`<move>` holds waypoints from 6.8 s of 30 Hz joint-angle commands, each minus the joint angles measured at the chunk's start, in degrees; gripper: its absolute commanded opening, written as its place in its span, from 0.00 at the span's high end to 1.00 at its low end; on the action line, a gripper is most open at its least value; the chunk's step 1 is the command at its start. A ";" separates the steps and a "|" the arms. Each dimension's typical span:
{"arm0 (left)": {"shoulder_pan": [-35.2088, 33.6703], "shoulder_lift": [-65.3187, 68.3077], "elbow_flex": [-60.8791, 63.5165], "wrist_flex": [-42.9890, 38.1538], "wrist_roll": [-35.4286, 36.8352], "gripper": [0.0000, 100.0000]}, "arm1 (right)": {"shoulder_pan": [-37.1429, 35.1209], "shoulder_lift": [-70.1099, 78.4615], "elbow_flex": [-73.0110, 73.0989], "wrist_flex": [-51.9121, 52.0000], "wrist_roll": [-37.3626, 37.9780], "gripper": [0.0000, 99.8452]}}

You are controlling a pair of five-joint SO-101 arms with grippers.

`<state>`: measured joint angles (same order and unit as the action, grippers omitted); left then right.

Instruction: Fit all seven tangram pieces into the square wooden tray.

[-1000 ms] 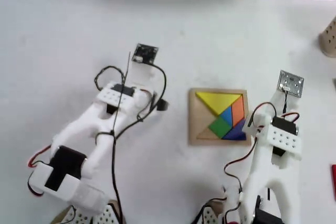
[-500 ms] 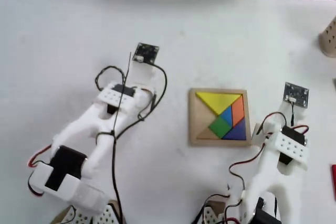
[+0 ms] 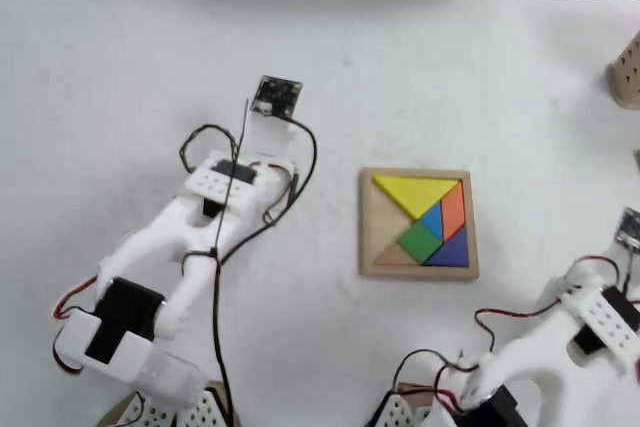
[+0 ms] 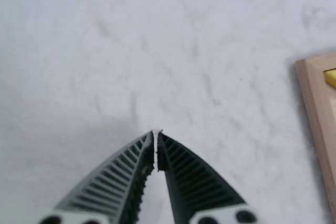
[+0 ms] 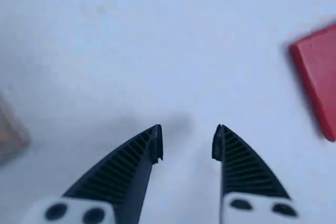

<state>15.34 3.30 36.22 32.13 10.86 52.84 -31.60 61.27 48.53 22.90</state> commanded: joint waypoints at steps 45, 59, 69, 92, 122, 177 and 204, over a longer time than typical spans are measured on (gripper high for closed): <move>-2.07 0.04 -2.02 -1.41 1.58 0.96 | 11.21 56.13 -69.36 24.57 -7.03 0.72; -1.98 0.04 -1.93 -1.41 1.58 0.96 | 9.36 57.01 -69.27 26.42 0.62 0.64; -1.89 -0.04 -1.76 -1.41 1.58 0.96 | 9.89 61.93 -68.92 22.46 -2.02 0.64; -1.80 -0.04 -1.67 -1.41 1.58 0.96 | 9.89 61.05 -69.80 21.32 -2.55 0.77; -1.63 -0.04 -1.58 -0.97 -0.09 0.96 | 9.27 64.04 -77.89 21.76 -18.55 0.69; -1.01 -0.31 -1.58 0.35 -2.02 0.96 | 7.52 68.00 -79.82 16.57 -27.96 0.88; -1.01 -0.22 -1.49 0.35 -2.02 0.96 | 13.93 67.47 -80.79 -11.56 17.23 0.98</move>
<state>13.85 3.30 36.22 32.13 10.51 65.85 35.12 -17.23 40.26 39.34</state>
